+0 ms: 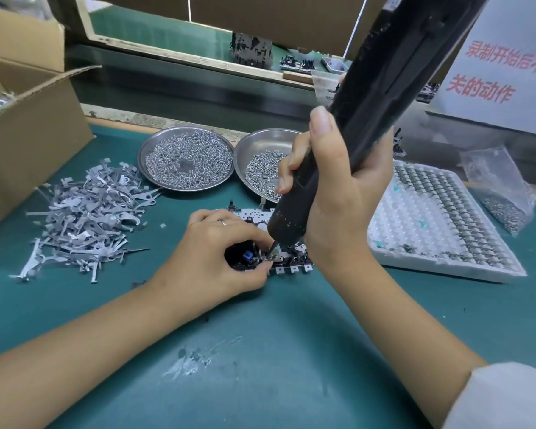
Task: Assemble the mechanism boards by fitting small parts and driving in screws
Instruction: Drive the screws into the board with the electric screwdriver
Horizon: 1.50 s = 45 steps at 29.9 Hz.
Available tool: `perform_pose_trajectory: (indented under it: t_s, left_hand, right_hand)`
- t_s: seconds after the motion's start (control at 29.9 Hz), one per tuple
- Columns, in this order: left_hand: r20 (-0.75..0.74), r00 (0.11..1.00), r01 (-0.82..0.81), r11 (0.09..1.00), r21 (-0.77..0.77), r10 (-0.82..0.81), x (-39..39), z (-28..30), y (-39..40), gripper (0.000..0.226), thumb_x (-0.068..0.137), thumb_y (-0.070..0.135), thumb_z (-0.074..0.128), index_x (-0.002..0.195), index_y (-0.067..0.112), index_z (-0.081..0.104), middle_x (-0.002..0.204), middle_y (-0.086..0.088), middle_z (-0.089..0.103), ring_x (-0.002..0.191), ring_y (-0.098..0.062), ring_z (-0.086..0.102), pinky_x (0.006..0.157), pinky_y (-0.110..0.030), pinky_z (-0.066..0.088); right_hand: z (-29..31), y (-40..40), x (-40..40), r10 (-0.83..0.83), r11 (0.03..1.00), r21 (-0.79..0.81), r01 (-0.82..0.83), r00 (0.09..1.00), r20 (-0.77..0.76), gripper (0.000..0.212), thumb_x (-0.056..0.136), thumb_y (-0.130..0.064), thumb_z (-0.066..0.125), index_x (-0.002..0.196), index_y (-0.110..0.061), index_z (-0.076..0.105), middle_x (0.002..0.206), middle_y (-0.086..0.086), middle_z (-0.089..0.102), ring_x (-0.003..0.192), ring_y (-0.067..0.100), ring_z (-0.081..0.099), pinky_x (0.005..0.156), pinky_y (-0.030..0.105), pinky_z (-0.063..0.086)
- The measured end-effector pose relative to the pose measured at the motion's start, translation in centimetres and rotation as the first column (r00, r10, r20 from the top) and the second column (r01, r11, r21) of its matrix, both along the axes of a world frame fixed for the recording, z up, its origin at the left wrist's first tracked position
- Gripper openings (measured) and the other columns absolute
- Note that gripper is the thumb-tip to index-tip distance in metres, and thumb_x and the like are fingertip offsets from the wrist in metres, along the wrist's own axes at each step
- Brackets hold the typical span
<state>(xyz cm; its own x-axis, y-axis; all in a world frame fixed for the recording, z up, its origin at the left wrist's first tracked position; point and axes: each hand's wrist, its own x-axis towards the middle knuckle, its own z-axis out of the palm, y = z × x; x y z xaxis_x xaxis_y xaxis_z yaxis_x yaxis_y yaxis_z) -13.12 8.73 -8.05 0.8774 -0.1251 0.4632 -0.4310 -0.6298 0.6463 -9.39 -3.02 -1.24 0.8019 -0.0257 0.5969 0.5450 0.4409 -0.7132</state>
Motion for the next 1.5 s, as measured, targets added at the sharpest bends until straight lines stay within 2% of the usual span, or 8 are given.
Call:
perform_pose_trajectory:
  t_s: [0.27, 0.53, 0.7, 0.87, 1.04, 1.24, 1.4, 1.5]
  left_hand:
    - [-0.01, 1.0, 0.004, 1.0, 0.008, -0.004, 0.1, -0.1, 0.0, 0.02, 0.061, 0.029, 0.074, 0.079, 0.033, 0.067, 0.078, 0.025, 0.059, 0.085, 0.0, 0.051, 0.091, -0.03, 0.032]
    - [-0.019, 1.0, 0.002, 1.0, 0.014, -0.002, 0.1, -0.1, 0.0, 0.02, 0.062, 0.031, 0.073, 0.079, 0.036, 0.064, 0.078, 0.024, 0.059, 0.085, 0.002, 0.051, 0.092, -0.029, 0.031]
    - [-0.015, 1.0, -0.008, 1.0, 0.018, 0.008, 0.1, -0.2, 0.1, 0.019, 0.061, 0.031, 0.073, 0.08, 0.025, 0.072, 0.078, 0.025, 0.058, 0.088, 0.007, 0.049, 0.092, -0.027, 0.032]
    - [-0.026, 1.0, -0.01, 1.0, 0.02, 0.01, 0.0, -0.1, 0.0, 0.018, 0.061, 0.031, 0.074, 0.079, 0.029, 0.069, 0.078, 0.023, 0.058, 0.086, 0.008, 0.049, 0.091, -0.028, 0.031]
    - [-0.02, 1.0, -0.004, 1.0, 0.022, 0.004, -0.1, 0.2, -0.1, 0.028, 0.06, 0.029, 0.074, 0.074, 0.042, 0.052, 0.071, 0.026, 0.053, 0.083, 0.012, 0.047, 0.088, -0.023, 0.032]
    - [-0.016, 1.0, -0.011, 0.999, 0.037, 0.011, -0.1, 0.2, -0.1, 0.016, 0.06, 0.027, 0.073, 0.074, 0.021, 0.069, 0.074, 0.023, 0.055, 0.08, -0.001, 0.048, 0.086, -0.032, 0.035]
    - [-0.002, 1.0, -0.004, 1.0, 0.019, 0.004, -0.2, 0.3, -0.2, 0.018, 0.06, 0.025, 0.073, 0.076, 0.03, 0.067, 0.077, 0.028, 0.055, 0.083, 0.0, 0.048, 0.088, -0.033, 0.035]
    - [-0.021, 1.0, -0.004, 1.0, 0.017, 0.004, -0.2, 0.2, -0.1, 0.02, 0.061, 0.028, 0.073, 0.081, 0.026, 0.073, 0.079, 0.025, 0.061, 0.088, 0.0, 0.051, 0.093, -0.032, 0.034]
  right_hand:
    - [-0.2, 0.0, -0.1, -0.006, 1.0, -0.013, 0.006, 1.0, -0.011, 0.017, 0.089, -0.004, 0.053, 0.088, -0.009, 0.036, 0.051, 0.003, 0.045, 0.039, 0.021, 0.042, 0.041, 0.027, 0.037]
    - [-0.1, 0.0, 0.0, 0.004, 1.0, -0.02, -0.004, 1.0, 0.013, 0.017, 0.089, -0.001, 0.05, 0.087, -0.01, 0.036, 0.051, 0.0, 0.045, 0.039, 0.021, 0.04, 0.041, 0.027, 0.036]
    - [-0.2, 0.0, 0.0, 0.004, 1.0, -0.024, -0.004, 1.0, -0.007, 0.017, 0.089, -0.003, 0.052, 0.088, -0.01, 0.037, 0.053, 0.002, 0.045, 0.04, 0.02, 0.041, 0.041, 0.026, 0.037]
    - [-0.3, 0.1, 0.1, 0.011, 0.999, -0.032, -0.012, 1.0, -0.028, 0.016, 0.088, -0.005, 0.053, 0.089, -0.008, 0.037, 0.054, 0.005, 0.045, 0.04, 0.021, 0.041, 0.042, 0.026, 0.038]
    - [-0.2, 0.1, 0.1, 0.008, 0.997, -0.072, -0.009, 1.0, -0.011, 0.018, 0.088, -0.005, 0.054, 0.088, -0.009, 0.037, 0.058, 0.008, 0.045, 0.038, 0.02, 0.043, 0.043, 0.024, 0.038]
    - [-0.3, 0.3, 0.3, 0.003, 0.996, -0.092, -0.004, 1.0, -0.012, 0.019, 0.087, -0.007, 0.055, 0.09, -0.008, 0.037, 0.055, 0.008, 0.044, 0.037, 0.019, 0.043, 0.042, 0.025, 0.037]
    - [-0.1, -0.3, 0.1, -0.006, 0.999, -0.039, 0.006, 1.0, 0.008, 0.02, 0.088, -0.006, 0.057, 0.087, -0.009, 0.038, 0.054, 0.008, 0.047, 0.037, 0.02, 0.044, 0.042, 0.025, 0.038]
    - [0.2, -0.8, 0.3, -0.008, 1.0, 0.01, 0.007, 0.999, 0.05, 0.015, 0.089, -0.006, 0.054, 0.088, -0.009, 0.039, 0.049, 0.004, 0.046, 0.036, 0.02, 0.042, 0.042, 0.026, 0.039]
